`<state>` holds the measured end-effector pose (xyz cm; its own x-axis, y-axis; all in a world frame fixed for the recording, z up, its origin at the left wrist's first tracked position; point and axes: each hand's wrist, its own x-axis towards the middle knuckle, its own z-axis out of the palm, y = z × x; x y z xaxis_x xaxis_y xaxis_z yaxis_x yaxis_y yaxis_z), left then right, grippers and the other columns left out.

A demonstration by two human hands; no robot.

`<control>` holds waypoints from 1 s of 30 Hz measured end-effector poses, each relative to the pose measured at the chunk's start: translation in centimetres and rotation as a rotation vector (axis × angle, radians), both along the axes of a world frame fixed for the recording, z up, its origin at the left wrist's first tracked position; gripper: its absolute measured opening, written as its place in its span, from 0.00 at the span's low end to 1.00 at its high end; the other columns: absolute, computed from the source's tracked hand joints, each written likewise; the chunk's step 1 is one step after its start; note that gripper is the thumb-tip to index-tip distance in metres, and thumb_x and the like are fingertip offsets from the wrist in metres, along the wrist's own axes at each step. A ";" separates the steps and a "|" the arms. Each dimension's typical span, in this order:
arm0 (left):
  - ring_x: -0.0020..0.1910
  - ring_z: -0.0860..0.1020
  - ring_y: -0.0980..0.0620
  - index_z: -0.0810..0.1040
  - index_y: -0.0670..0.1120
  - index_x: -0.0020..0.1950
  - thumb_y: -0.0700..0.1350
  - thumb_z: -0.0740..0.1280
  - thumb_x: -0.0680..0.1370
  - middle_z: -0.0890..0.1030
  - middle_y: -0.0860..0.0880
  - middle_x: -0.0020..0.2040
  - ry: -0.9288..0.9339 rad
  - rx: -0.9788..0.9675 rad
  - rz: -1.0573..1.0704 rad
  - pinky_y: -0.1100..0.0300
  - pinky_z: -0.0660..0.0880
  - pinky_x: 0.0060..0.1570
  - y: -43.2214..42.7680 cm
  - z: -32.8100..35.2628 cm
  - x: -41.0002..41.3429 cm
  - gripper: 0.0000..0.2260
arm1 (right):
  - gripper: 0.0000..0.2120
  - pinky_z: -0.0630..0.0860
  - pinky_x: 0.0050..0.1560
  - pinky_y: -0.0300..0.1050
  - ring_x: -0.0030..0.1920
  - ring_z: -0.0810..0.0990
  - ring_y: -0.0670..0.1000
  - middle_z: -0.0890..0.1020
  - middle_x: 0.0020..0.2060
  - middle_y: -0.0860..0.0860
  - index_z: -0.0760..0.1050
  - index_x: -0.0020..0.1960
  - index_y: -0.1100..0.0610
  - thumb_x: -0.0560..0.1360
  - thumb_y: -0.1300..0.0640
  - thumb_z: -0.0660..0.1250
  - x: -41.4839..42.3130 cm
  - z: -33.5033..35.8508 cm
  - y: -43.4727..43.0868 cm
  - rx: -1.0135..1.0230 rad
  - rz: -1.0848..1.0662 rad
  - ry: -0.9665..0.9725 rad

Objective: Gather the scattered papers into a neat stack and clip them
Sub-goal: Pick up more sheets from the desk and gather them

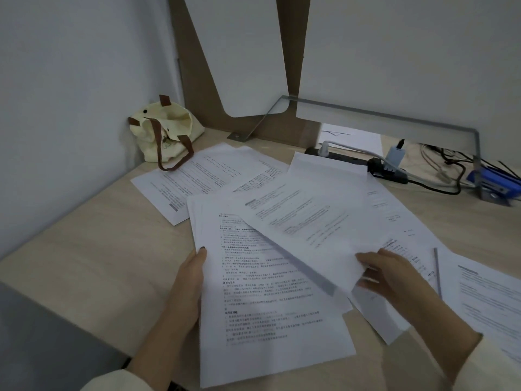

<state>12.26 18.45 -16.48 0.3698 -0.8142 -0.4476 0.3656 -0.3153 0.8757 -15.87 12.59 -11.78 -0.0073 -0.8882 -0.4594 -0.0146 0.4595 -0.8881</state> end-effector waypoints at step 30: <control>0.50 0.81 0.63 0.76 0.58 0.54 0.33 0.62 0.76 0.83 0.63 0.48 -0.431 -0.457 -0.200 0.70 0.77 0.44 0.5 8.3 -1.3 0.19 | 0.18 0.77 0.54 0.43 0.55 0.82 0.48 0.83 0.56 0.47 0.74 0.62 0.52 0.73 0.49 0.65 2.9 2.8 -1.3 -0.145 0.379 -0.127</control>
